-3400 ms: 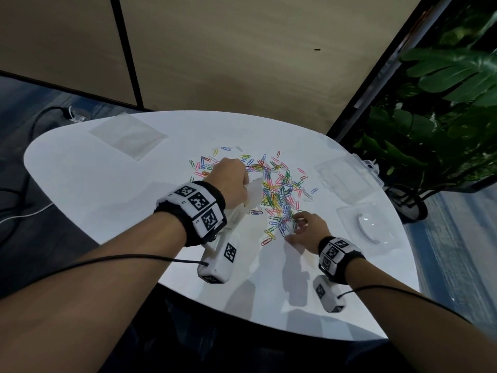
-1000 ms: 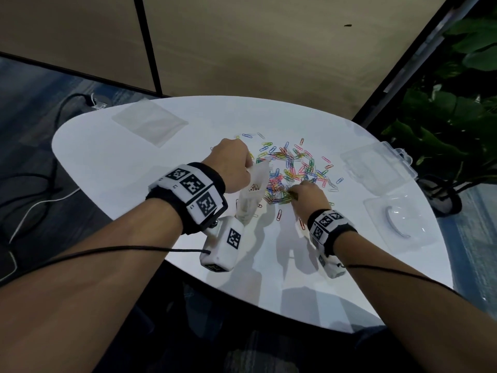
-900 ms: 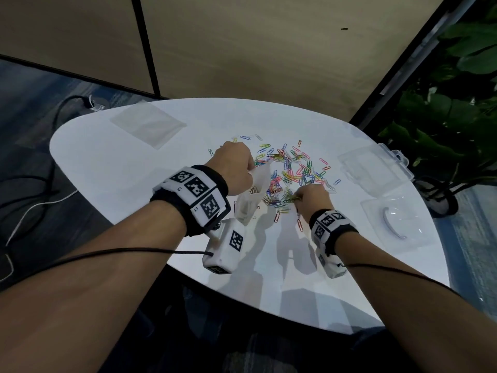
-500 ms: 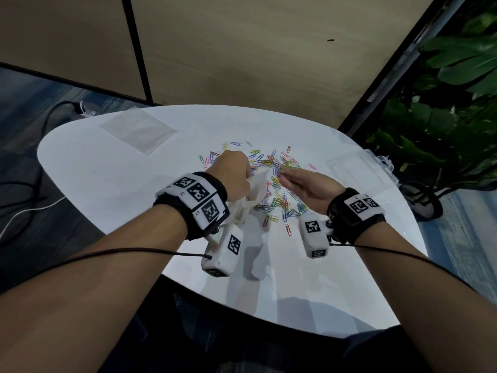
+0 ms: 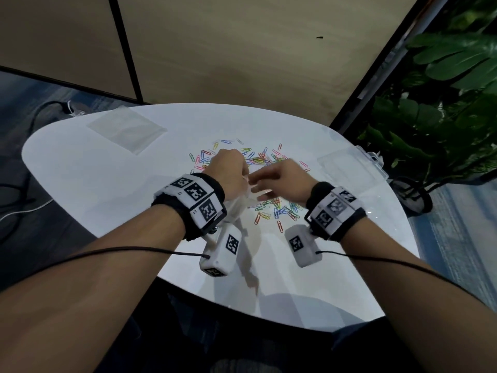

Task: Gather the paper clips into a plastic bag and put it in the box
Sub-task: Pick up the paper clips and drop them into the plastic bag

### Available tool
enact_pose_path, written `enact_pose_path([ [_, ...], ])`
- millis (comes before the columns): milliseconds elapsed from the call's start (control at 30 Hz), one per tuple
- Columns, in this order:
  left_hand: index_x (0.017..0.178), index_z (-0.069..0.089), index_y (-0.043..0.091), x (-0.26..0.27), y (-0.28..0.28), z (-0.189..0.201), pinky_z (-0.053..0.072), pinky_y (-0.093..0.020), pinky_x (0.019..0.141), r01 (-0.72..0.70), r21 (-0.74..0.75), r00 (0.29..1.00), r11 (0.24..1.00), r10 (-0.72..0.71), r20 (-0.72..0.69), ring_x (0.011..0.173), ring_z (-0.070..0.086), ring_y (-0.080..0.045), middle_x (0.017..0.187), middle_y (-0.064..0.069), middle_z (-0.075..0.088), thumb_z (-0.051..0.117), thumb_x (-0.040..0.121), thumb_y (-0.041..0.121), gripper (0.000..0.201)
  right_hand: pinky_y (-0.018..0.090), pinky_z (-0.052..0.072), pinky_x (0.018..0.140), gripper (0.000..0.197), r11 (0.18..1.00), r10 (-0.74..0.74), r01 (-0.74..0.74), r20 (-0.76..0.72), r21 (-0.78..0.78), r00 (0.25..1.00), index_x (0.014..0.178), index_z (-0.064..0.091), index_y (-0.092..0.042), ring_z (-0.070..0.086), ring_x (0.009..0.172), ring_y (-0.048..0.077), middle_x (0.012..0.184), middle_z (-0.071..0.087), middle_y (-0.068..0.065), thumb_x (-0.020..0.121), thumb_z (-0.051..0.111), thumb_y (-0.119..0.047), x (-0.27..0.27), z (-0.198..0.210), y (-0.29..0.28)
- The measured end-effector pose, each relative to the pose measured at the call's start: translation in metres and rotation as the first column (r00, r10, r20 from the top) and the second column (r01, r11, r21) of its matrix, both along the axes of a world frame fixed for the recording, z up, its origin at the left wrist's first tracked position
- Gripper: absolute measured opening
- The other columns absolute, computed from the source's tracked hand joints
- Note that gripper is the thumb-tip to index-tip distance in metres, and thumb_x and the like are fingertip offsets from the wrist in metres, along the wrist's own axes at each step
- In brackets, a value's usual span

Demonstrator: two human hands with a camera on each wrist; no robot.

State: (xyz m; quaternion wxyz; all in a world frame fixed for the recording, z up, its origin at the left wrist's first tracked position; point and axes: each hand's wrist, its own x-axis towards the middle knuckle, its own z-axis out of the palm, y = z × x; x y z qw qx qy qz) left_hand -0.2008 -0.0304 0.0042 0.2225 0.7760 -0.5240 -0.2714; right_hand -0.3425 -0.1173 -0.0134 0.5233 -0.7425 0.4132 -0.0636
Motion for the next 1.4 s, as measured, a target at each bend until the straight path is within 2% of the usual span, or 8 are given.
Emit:
enact_pose_path([
  [133,0.1,0.077,0.006,0.008,0.002,0.002,0.058,-0.034,0.084,-0.004,0.018,1.0,1.0,0.005,-0.019,0.093,0.068,-0.027,0.097,-0.009,0.072,0.054,0.082,-0.005,0.031,0.036,0.061,0.073,0.023,0.953,-0.301,0.301,0.025,-0.029,0.953,0.105,0.071,-0.007,0.072,0.092,0.028,0.11,0.071,0.019,0.094,0.053,0.002,-0.032,-0.006,-0.04],
  [267,0.088,0.076,0.005,0.013,0.006,0.003,0.06,-0.034,0.079,0.014,0.023,1.0,1.0,-0.014,-0.003,0.091,0.069,-0.029,0.096,-0.012,0.073,0.052,0.08,-0.006,0.027,0.04,0.038,0.112,0.06,0.958,-0.134,-0.097,-0.719,-0.271,0.682,0.149,0.034,-0.014,0.047,0.134,0.028,0.151,0.043,0.01,0.097,0.055,-0.035,-0.07,-0.056,-0.055],
  [433,0.104,0.077,0.007,0.017,0.009,0.006,0.059,-0.037,0.087,0.006,0.019,1.0,1.0,-0.006,0.019,0.096,0.067,-0.027,0.104,-0.01,0.072,0.057,0.082,-0.004,0.032,0.047,0.037,0.113,0.09,0.976,-0.072,-0.091,-0.695,-0.196,0.715,0.156,0.001,-0.017,0.036,0.141,0.034,0.161,0.018,0.013,0.092,0.058,-0.042,-0.056,-0.107,-0.029],
  [633,0.106,0.076,0.007,0.018,0.011,0.007,0.058,-0.036,0.087,0.017,0.025,0.999,1.0,-0.018,0.027,0.098,0.067,-0.028,0.109,-0.012,0.072,0.056,0.083,-0.004,0.033,0.049,0.044,0.105,0.07,0.878,0.0,-0.356,-0.744,-0.32,0.669,0.152,0.019,-0.028,0.038,0.136,0.041,0.162,0.013,0.007,0.093,0.049,-0.006,-0.023,-0.122,-0.019],
  [933,0.105,0.077,0.007,0.018,0.009,0.006,0.059,-0.036,0.086,0.029,0.036,0.999,0.999,-0.031,0.039,0.092,0.067,-0.026,0.102,-0.011,0.073,0.055,0.082,-0.004,0.033,0.029,0.057,0.071,0.024,0.733,-0.095,-0.454,-0.737,-0.506,0.669,0.088,0.073,-0.008,0.063,0.074,0.025,0.087,0.067,0.011,0.084,0.053,0.005,-0.02,-0.102,-0.014],
  [1100,0.094,0.077,0.005,0.013,0.006,0.002,0.06,-0.036,0.084,0.041,0.044,0.998,0.998,-0.042,0.036,0.087,0.068,-0.029,0.093,-0.012,0.071,0.055,0.081,-0.004,0.028,0.029,0.058,0.085,0.016,0.91,-0.164,-0.094,-0.558,-0.405,0.814,0.089,0.081,-0.014,0.072,0.084,0.018,0.088,0.076,0.002,0.083,0.07,-0.004,-0.033,-0.086,-0.031],
  [1233,0.081,0.068,0.018,0.012,0.003,0.0,0.057,-0.031,0.077,0.05,0.049,0.998,0.998,-0.052,0.038,0.078,0.057,-0.026,0.083,-0.007,0.059,0.054,0.079,-0.005,0.026,0.033,0.061,0.081,0.009,0.854,-0.477,0.485,-0.088,0.187,0.874,0.084,0.077,-0.004,0.075,0.076,0.022,0.087,0.077,0.015,0.077,0.078,0.001,-0.04,-0.053,-0.039],
  [1400,0.106,0.074,0.005,0.009,0.003,0.001,0.057,-0.038,0.091,0.038,0.026,0.999,0.999,-0.038,-0.004,0.102,0.067,-0.028,0.112,-0.011,0.07,0.057,0.083,-0.003,0.031,0.021,0.059,0.071,0.015,0.729,-0.595,0.372,0.263,0.575,0.76,0.099,0.069,0.007,0.073,0.079,0.019,0.09,0.073,0.016,0.084,0.07,0.005,-0.017,-0.01,-0.027],
])
